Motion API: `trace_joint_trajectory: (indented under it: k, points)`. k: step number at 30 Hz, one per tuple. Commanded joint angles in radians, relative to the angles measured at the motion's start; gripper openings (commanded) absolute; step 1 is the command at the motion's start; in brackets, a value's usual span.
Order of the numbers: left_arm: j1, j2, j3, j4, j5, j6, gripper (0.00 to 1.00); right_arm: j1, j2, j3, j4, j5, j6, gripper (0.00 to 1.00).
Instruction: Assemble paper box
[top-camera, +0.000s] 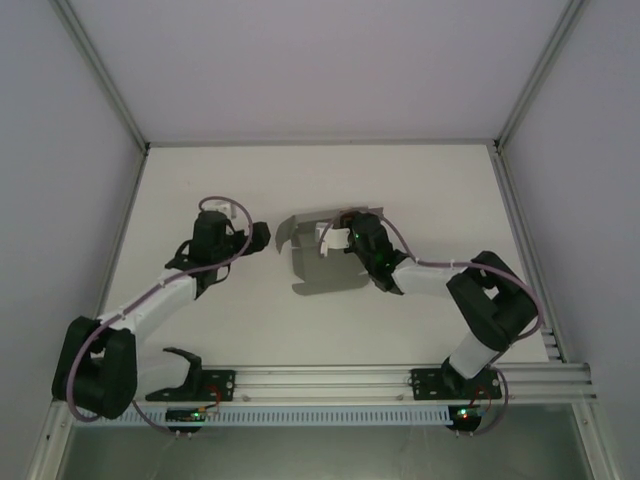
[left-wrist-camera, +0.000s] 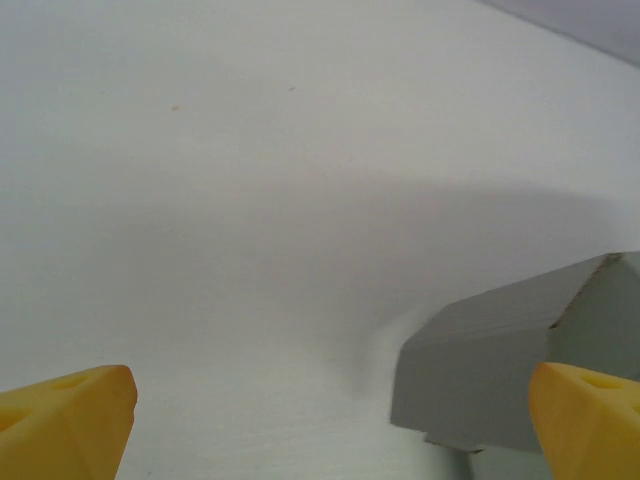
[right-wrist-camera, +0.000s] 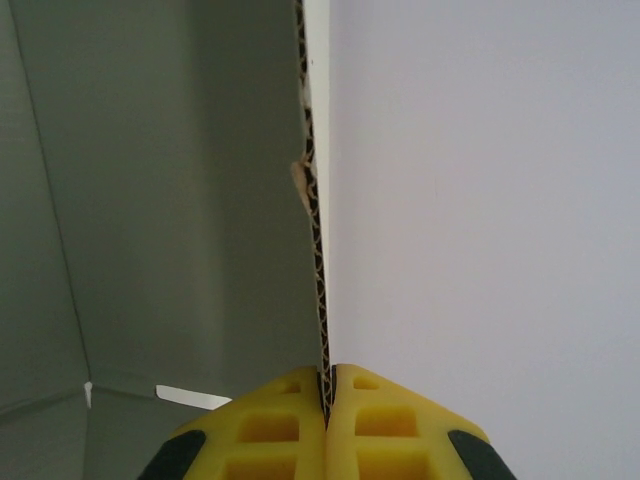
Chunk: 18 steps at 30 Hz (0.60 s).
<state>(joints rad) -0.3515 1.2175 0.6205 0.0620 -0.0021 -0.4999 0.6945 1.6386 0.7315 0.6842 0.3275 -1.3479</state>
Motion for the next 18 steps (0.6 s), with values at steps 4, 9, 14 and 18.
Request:
trace_joint_trajectory:
  k: [4, 9, 14, 18]
  points:
    - [0.023, 0.122, 0.086, -0.081, -0.041, 0.020, 1.00, -0.002, 0.064, 0.016, 0.015, 0.021, -0.009, 0.00]
    - [0.025, 0.244, 0.140, -0.057, -0.027, 0.050, 1.00, -0.005, 0.111, 0.022, 0.053, 0.022, -0.021, 0.00]
    - [0.025, 0.335, 0.203, -0.044, 0.013, 0.081, 0.97, -0.007, 0.129, 0.019, 0.085, 0.034, -0.027, 0.00]
    - [0.024, 0.343, 0.186, 0.033, 0.112, 0.108, 0.92, -0.006, 0.129, 0.017, 0.089, 0.058, -0.025, 0.00]
